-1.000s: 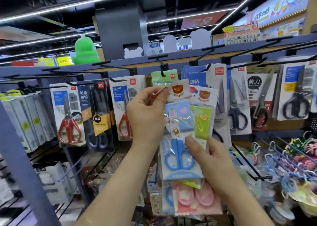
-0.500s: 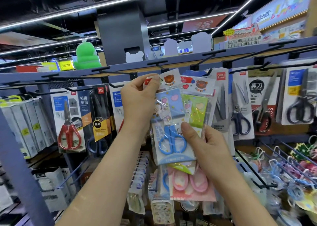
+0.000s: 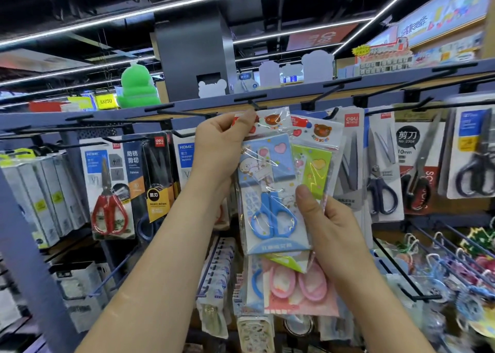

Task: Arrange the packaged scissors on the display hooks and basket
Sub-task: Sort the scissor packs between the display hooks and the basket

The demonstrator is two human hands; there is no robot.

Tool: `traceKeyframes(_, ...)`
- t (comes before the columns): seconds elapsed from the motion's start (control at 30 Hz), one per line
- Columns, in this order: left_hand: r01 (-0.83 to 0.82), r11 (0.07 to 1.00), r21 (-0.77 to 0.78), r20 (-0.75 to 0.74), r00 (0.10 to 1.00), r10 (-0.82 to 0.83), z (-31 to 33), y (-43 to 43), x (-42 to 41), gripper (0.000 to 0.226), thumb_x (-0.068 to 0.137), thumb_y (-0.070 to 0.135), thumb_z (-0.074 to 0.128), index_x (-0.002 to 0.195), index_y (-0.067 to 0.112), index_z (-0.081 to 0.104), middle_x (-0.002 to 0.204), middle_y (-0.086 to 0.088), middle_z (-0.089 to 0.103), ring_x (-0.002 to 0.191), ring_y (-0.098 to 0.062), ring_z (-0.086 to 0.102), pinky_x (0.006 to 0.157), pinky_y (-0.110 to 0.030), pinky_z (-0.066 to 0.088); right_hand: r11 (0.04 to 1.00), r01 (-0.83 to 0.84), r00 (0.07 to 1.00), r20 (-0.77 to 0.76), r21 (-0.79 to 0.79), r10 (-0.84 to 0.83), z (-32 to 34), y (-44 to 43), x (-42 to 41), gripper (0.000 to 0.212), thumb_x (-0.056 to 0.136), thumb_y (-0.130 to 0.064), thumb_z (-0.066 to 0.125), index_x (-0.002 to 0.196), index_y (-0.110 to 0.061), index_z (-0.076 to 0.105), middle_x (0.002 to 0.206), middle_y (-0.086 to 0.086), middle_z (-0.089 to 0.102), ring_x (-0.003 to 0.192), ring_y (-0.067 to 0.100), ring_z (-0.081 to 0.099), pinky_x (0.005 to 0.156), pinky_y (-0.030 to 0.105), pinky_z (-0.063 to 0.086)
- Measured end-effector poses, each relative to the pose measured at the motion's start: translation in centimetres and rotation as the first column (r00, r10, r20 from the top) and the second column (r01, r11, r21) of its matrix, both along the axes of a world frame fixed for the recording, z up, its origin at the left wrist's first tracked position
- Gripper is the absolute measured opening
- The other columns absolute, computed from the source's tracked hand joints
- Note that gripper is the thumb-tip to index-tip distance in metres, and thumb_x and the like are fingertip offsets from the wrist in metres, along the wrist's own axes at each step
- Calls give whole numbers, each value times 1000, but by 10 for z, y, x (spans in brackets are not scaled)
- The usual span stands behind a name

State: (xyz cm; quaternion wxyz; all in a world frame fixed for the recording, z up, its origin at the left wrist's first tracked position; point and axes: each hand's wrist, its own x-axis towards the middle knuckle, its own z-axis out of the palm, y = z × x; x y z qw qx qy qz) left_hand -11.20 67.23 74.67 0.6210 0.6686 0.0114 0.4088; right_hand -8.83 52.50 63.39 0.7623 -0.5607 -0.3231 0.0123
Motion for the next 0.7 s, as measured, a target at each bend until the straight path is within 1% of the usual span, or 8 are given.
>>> traceKeyframes(0.07,56,997,-44,-50,997,-58,-2,2,0,15,94,24,63,87,13,69,78,-3,76,69,-19,73,63,-34,60,999,29,1000,13,-23,-28,-2,2,0,92,77,-77,57,101,12,54,109,42,52,104,58,50,84,68,47)
traceKeyframes(0.13,43,998,-34,-78,996,-45,-4,4,3,13,95,24,63,89,15,69,82,-4,76,74,-21,74,67,-38,60,999,28,999,21,-37,-27,-3,4,1,99,76,-80,54,101,15,49,109,44,50,103,59,49,83,69,46)
traceKeyframes(0.27,-149,983,109,-23,988,152,-3,5,13,8,93,22,66,99,18,68,96,-2,74,79,-15,73,68,-35,59,998,55,998,28,-27,-55,-5,4,4,74,80,-74,54,96,-3,67,97,26,69,98,46,64,84,60,54)
traceKeyframes(0.37,-58,996,63,17,998,57,-15,0,-2,34,93,19,65,123,27,49,91,-4,72,70,-11,72,57,-26,55,991,109,991,87,-79,-102,-8,4,7,73,80,-74,49,89,-3,64,89,25,68,86,45,64,78,59,54)
traceKeyframes(0.43,45,998,49,22,999,-46,-37,0,-21,47,91,13,66,126,36,43,94,-8,72,80,-18,73,65,-31,59,978,179,977,136,-106,-165,-10,3,9,76,77,-77,47,76,-2,56,68,15,61,65,35,55,64,51,49)
traceKeyframes(0.53,185,976,112,-23,983,-184,-68,3,-44,50,82,8,72,121,36,59,116,-7,70,104,-24,70,82,-39,59,954,264,948,220,-144,-229,-12,-2,11,79,80,-76,41,82,1,58,78,21,64,73,39,59,65,54,50)
traceKeyframes(0.6,132,980,147,-32,991,-129,-78,12,-42,47,79,13,75,117,38,67,125,1,67,114,-17,64,90,-35,56,922,350,909,298,-166,-291,-13,-8,12,71,81,-74,37,81,-7,61,79,17,66,74,32,62,65,50,51)
traceKeyframes(0.7,-4,991,132,-39,999,9,-78,20,-24,46,93,3,62,121,39,62,122,6,68,103,-4,67,82,-24,57,877,447,856,370,-177,-361,-16,-20,16,66,82,-73,34,78,-12,60,74,8,66,72,24,61,62,44,49)
